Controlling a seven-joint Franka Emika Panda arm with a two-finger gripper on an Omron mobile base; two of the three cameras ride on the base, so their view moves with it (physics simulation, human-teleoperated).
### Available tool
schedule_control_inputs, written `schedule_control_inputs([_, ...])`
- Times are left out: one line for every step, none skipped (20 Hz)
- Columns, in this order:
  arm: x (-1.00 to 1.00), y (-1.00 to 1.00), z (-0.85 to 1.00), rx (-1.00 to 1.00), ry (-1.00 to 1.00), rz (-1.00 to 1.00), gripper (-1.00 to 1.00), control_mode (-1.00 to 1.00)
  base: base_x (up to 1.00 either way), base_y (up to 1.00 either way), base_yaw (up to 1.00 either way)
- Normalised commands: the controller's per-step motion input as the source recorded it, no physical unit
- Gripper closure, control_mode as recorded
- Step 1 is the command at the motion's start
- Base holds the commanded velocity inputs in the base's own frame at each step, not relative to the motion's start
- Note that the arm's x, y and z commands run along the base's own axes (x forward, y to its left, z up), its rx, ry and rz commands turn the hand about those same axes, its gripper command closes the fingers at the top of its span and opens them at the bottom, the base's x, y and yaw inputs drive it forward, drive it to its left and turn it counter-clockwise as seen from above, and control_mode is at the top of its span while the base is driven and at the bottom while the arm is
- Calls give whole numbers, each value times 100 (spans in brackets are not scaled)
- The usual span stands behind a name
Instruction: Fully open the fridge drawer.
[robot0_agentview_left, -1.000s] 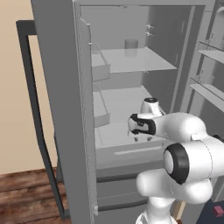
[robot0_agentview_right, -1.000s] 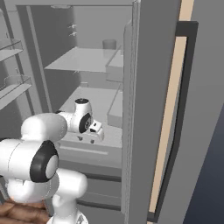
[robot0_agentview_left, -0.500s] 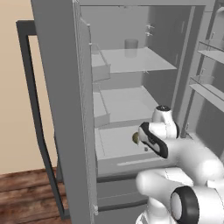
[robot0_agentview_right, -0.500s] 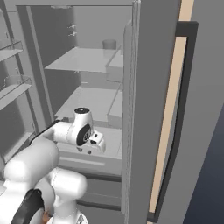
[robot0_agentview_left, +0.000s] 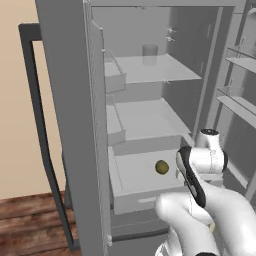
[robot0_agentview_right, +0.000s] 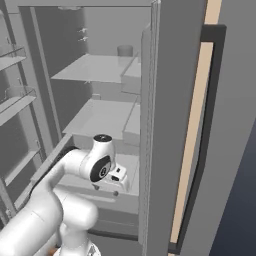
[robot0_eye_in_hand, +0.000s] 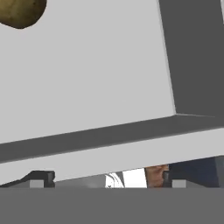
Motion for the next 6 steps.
schedule_control_inputs([-100, -42, -66, 0, -1, 0, -100, -100, 0, 0, 0])
schedule_control_inputs([-100, -43, -63, 0, -3, 0, -100, -100, 0, 0, 0])
schedule_control_inputs([-100, -44, -48, 0, -11, 0, -100, -100, 0, 0, 0])
schedule_control_inputs([-100, -43, -29, 4, -21, 2, -100, -100, 0, 0, 0])
schedule_control_inputs([-100, -37, -12, 7, -27, 3, -100, -100, 0, 0, 0])
schedule_control_inputs([-100, -36, -3, 9, -31, 3, -100, -100, 0, 0, 0])
